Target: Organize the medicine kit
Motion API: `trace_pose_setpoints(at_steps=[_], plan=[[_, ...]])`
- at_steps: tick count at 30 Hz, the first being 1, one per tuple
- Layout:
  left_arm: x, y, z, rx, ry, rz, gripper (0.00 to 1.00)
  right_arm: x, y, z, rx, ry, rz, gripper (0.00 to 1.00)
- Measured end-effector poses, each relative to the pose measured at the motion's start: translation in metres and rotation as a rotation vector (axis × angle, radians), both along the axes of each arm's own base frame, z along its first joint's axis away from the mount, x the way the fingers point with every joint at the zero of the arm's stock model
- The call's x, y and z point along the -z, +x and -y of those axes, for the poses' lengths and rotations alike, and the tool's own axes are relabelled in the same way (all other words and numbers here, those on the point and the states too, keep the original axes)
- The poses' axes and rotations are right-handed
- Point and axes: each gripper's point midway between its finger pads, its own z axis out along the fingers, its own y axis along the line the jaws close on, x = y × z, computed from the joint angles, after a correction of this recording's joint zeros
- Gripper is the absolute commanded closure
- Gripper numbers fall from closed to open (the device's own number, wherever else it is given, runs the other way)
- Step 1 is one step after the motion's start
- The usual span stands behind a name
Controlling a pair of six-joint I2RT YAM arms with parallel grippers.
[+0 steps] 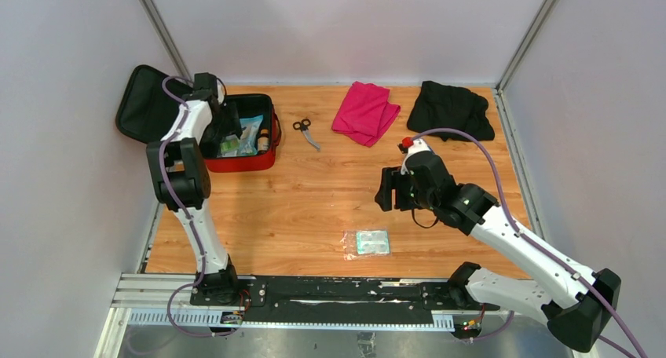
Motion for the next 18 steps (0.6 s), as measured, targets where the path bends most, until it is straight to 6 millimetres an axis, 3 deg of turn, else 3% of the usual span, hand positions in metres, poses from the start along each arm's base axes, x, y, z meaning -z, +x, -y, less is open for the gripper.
trace_pose_setpoints(at_steps=[5,10,14,18], plan=[[-0.016,-0.003,0.005,0.012,-0.013,0.034,0.16,-0.001,0.003,0.007,0.047,-0.007,0.015,0.32],[-0.059,-0.019,0.023,0.038,-0.026,0.124,0.11,0.004,0.003,0.017,0.115,-0.021,-0.001,0.33],[-0.109,-0.038,0.062,0.104,-0.034,0.254,0.07,0.022,-0.001,0.021,0.145,-0.048,-0.057,0.34],[-0.138,-0.068,0.103,0.180,-0.074,0.356,0.01,0.052,-0.010,0.027,0.162,-0.092,-0.136,0.39]])
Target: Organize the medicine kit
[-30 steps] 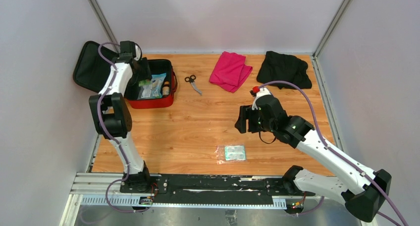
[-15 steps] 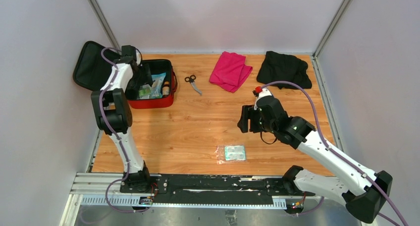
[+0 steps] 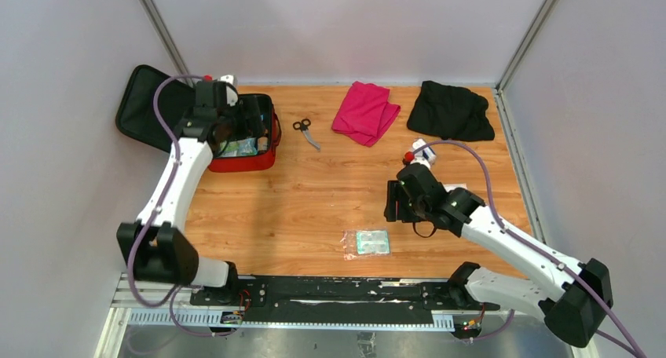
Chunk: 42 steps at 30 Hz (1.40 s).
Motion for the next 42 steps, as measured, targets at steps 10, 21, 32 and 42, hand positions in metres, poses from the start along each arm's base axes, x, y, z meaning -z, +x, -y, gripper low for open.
trace_pose_setpoints(at_steps=[10,21,32,42], plan=[[-0.015,-0.088,0.018,-0.012,-0.183,0.180,0.00,0.058,-0.024,0.013,0.028,-0.106,-0.189,0.38],[0.024,-0.120,0.028,0.043,-0.217,0.148,0.00,0.042,0.039,0.081,0.303,-0.208,-0.111,0.39],[0.049,-0.136,0.036,0.092,-0.243,0.110,0.00,0.063,0.101,0.124,0.357,-0.255,-0.228,0.44],[0.046,-0.136,0.042,0.119,-0.263,0.118,0.00,0.099,0.112,0.125,0.276,-0.213,-0.380,0.56]])
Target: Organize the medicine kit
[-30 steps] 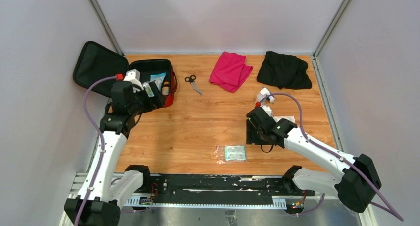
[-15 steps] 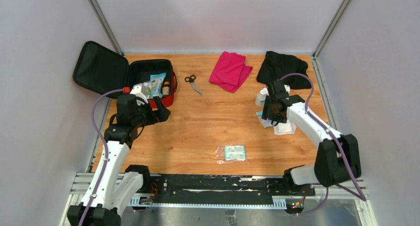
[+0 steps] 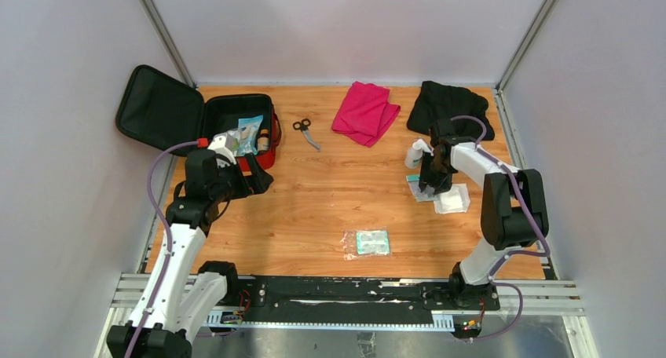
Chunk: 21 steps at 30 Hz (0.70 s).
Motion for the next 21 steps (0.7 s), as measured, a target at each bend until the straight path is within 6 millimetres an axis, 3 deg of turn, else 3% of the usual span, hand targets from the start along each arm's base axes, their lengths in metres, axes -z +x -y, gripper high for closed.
trace_pose_setpoints(at_steps=[12,21], plan=[[0.001,-0.001,0.002,0.011,-0.007,-0.007,0.00,0.006,0.002,-0.007,-0.024,0.041,-0.003,0.98],[-0.002,-0.004,0.010,0.014,-0.074,-0.004,0.02,-0.014,-0.017,-0.023,-0.034,0.141,0.081,1.00]])
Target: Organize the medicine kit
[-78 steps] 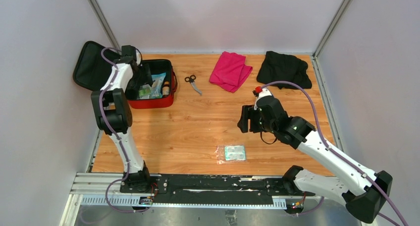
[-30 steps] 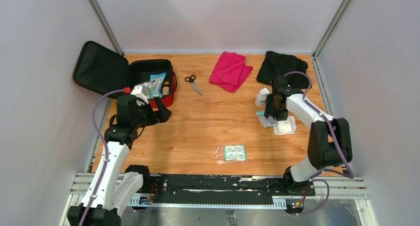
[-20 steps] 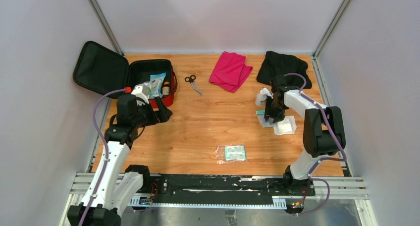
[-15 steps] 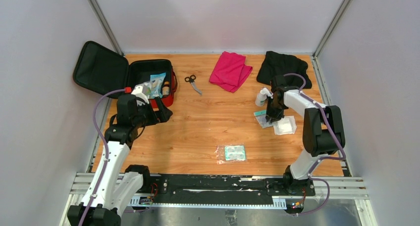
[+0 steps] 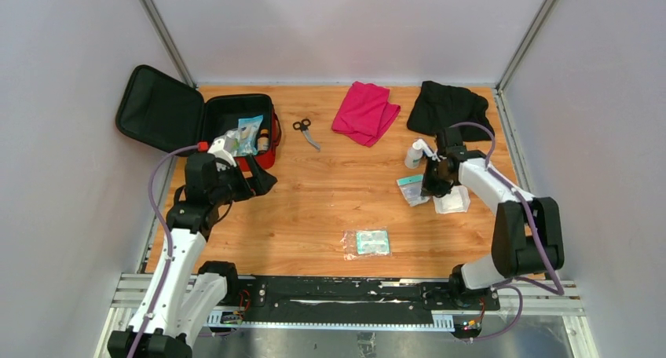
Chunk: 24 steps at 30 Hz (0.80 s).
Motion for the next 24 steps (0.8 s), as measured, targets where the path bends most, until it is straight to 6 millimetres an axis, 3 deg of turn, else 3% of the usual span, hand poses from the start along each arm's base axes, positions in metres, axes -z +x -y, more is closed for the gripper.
trace_pose_setpoints(at_steps=[4,11,15,24], plan=[[-0.002,-0.007,0.012,0.004,-0.079,0.009,0.02,-0.018,-0.011,-0.022,0.000,0.081,0.059,1.00],[-0.019,-0.022,0.077,0.159,-0.190,0.019,0.03,-0.057,-0.026,-0.100,-0.090,0.249,0.161,1.00],[-0.023,-0.022,0.107,0.206,-0.253,0.004,0.03,-0.070,-0.041,-0.139,-0.137,0.334,0.156,1.00],[-0.018,-0.021,0.148,0.256,-0.324,-0.032,0.10,-0.122,-0.054,-0.207,-0.233,0.544,0.189,1.00]])
